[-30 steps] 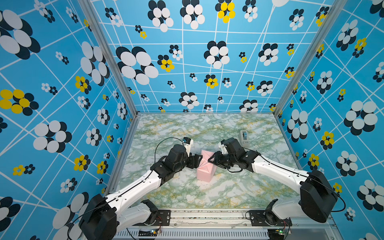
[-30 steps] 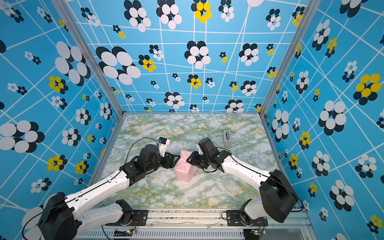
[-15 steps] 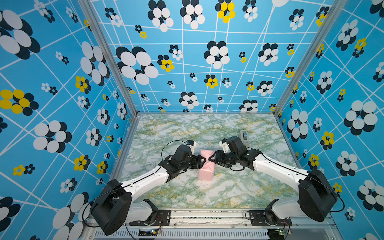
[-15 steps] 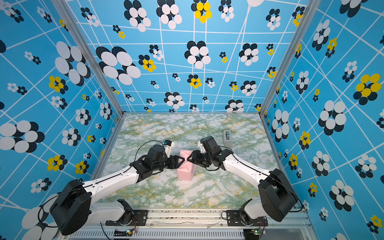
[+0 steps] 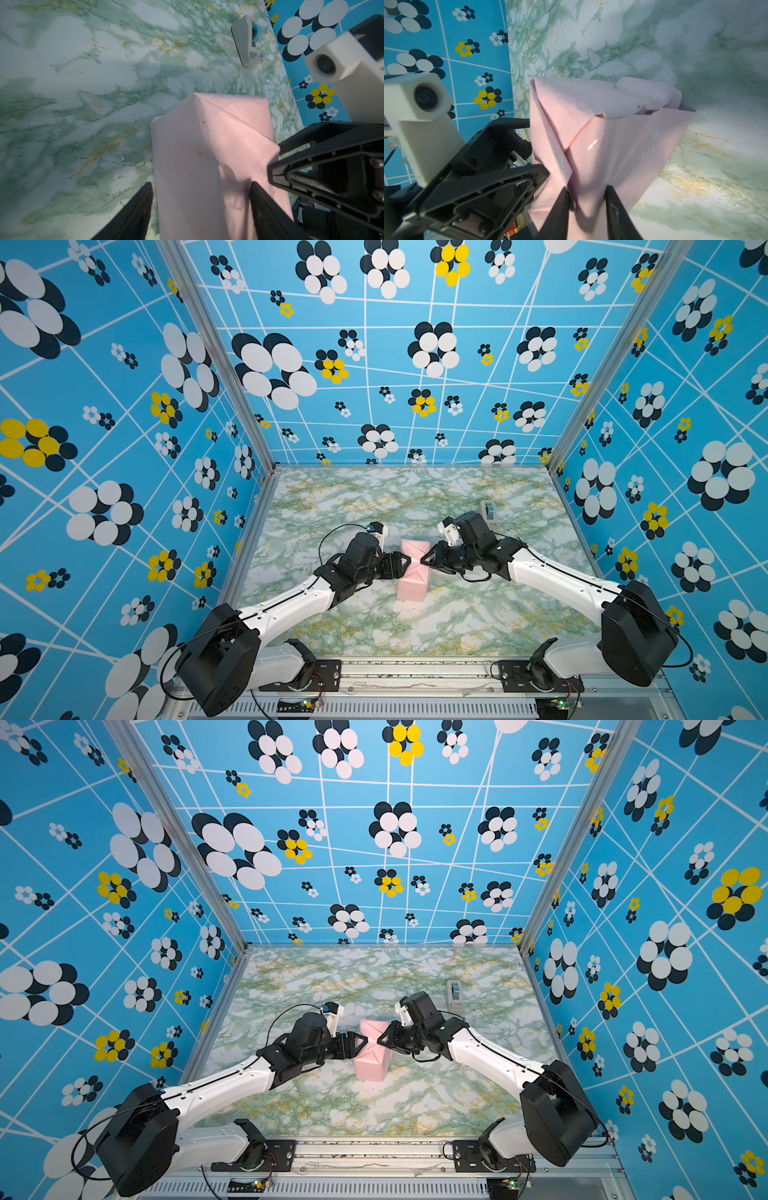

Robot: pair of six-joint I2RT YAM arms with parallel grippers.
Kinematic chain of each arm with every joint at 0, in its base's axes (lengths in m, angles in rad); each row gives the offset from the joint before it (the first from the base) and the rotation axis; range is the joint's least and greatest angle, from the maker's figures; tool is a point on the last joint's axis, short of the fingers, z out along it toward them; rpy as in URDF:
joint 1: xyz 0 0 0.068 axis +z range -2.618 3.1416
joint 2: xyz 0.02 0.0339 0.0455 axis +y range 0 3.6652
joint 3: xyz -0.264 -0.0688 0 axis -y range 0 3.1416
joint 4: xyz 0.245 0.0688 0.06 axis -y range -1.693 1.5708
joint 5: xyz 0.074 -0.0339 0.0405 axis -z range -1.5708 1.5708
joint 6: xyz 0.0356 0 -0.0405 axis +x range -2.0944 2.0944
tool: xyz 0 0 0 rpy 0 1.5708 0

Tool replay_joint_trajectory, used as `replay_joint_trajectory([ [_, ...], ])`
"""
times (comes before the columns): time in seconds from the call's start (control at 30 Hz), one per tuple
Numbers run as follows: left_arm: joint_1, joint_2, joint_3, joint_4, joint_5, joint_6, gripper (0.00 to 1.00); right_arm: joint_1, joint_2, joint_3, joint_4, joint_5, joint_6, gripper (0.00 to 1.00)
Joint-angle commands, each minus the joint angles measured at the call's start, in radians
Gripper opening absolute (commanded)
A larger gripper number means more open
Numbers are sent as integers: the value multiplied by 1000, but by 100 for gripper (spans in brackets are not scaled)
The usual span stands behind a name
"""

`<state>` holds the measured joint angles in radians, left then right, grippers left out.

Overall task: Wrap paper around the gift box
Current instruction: 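Release the paper and move the right gripper to the dispenser while the left holds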

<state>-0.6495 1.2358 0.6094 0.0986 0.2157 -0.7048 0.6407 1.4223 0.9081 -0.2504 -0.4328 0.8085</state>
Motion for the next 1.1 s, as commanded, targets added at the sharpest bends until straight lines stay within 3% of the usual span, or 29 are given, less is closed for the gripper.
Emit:
replay_joint_trajectory([
  [0.0,15,-47,-6,14,36,-77,76,-4,38,-28,-88,55,-22,29],
  [0.2,16,-48,9,10,66,-128,77,-4,43,-34,-70,49,-19,27],
  [0.47,-7,87,26,10,128,-116,73,-4,46,-42,-44,38,-21,26],
  [0.67,-30,118,26,-55,68,-78,63,-15,24,-39,-30,19,-40,26],
  [0.73,-30,112,18,-82,42,-70,62,-37,-6,-35,-42,12,-57,32],
  [0.87,-29,105,1,-107,16,-60,61,-136,-108,-22,-107,-19,-137,50],
  [1.07,-28,111,-7,-99,13,-58,61,-464,-163,41,-247,-148,-417,52],
])
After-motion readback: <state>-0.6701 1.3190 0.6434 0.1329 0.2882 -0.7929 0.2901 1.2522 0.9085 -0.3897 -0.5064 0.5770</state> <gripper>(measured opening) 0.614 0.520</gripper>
